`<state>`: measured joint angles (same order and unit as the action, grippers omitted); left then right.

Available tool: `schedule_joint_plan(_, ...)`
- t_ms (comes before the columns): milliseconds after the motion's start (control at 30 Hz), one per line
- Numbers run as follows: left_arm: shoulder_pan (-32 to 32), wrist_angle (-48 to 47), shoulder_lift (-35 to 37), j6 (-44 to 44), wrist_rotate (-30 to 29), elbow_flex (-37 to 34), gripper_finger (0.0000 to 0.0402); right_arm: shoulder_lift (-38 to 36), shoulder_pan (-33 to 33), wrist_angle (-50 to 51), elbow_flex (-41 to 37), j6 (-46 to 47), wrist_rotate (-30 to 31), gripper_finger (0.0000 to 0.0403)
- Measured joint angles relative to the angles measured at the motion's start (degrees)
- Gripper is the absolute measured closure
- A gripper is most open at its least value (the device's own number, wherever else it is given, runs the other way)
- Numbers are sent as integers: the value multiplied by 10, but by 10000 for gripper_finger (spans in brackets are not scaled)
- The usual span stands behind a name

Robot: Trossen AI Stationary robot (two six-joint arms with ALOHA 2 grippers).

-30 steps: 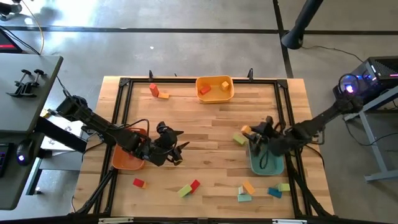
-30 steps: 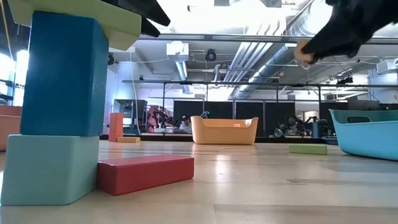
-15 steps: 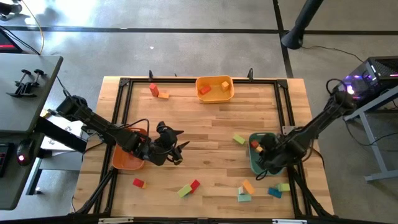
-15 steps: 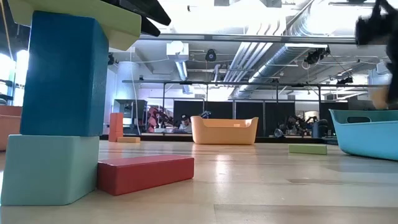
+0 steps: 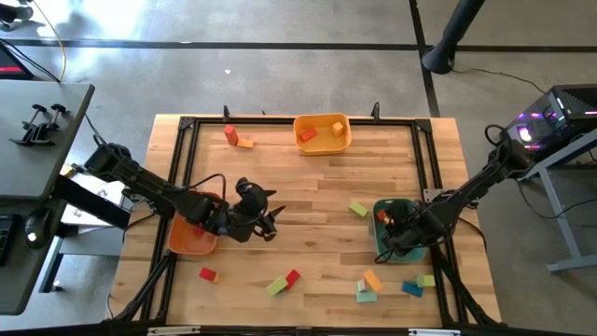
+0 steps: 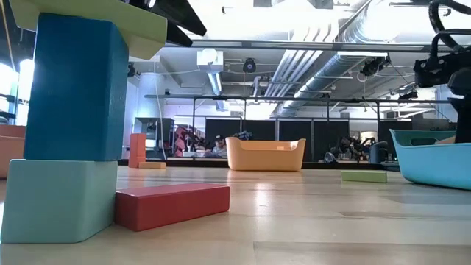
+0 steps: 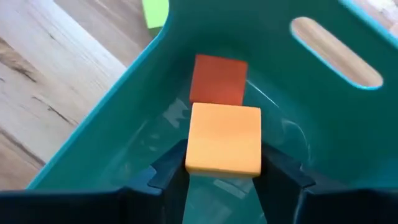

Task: Sort blocks by size
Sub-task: Put the yellow small block into the right bin, then put the green medium block into the orange bin

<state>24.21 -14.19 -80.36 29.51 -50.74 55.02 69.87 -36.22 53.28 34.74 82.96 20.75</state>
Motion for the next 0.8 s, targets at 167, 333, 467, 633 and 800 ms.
schedule_joint_plan(167,2,8,0,-12,1,0,172,0,3,1,0,-20,-12,205)
schedule_joint_plan(333,2,10,-5,-15,0,0,172,0,2,25,0,-16,2,171)
schedule_joint_plan(467,2,41,-24,-50,0,0,172,-1,-6,29,9,-4,40,165)
schedule_joint_plan(633,2,143,-70,-148,52,0,172,-1,-21,41,48,-12,107,164)
schedule_joint_plan(800,-6,298,-139,-233,204,0,172,-1,-29,16,79,-85,179,164)
